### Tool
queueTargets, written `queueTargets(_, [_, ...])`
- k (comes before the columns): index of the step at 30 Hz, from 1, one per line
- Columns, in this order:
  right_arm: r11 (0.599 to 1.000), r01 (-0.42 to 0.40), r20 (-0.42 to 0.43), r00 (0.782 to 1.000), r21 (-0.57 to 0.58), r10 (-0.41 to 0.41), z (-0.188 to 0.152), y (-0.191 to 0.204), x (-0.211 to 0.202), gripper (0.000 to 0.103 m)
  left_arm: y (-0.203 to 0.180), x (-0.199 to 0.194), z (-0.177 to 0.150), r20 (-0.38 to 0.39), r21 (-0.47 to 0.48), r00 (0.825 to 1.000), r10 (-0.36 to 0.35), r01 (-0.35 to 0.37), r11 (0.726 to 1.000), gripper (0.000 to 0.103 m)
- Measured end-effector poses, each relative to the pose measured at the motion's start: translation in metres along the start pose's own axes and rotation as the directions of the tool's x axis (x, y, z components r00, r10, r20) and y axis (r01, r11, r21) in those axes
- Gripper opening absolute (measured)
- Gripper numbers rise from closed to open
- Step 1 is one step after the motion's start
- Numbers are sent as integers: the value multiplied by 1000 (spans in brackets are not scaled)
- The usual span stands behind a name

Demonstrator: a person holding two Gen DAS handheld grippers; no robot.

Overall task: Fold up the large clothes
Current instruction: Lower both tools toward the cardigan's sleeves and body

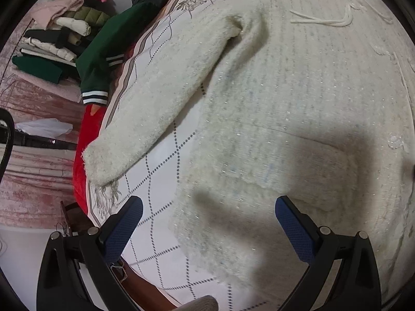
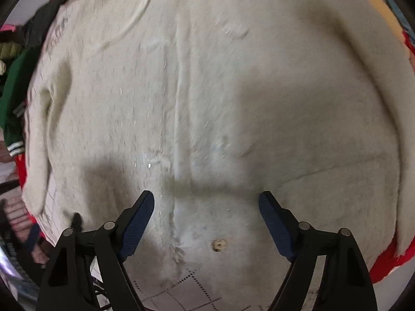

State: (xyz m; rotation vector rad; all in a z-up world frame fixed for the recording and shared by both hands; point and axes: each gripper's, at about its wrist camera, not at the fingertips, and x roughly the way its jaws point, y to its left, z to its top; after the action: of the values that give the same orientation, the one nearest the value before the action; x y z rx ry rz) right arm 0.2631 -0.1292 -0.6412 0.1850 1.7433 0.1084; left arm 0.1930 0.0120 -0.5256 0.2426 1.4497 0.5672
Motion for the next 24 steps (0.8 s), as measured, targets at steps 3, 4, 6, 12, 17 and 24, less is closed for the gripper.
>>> queueTargets(3, [997,72,-20,997,-3,-72,0,10,26,68,5,4,2,8,15,1000,-13,13,1000,103])
queueTargets(4, [995,95,4,995,13,-95,-1,12,26,58,8,6,3,11,19,1000,-18,18,1000,103])
queueTargets(6, [993,119,31,992,23,-119,-2,18,22,30,13,8,3,17,25,1000,-23,22,999,103])
queueTargets(12, [991,114,21,993,75,-115,-6,27,11,9,38,13,-2,14,23,999,-44,44,999,103])
queueTargets(17, [997,51,-26,998,56,-49,-39,49,9,9,64,13,-9,24,33,999,-40,39,999,103])
queueTargets(24, [989,-93,-56,993,115,100,-52,39,-2,20,72,-3,-10,66,83,997,-39,33,996,103])
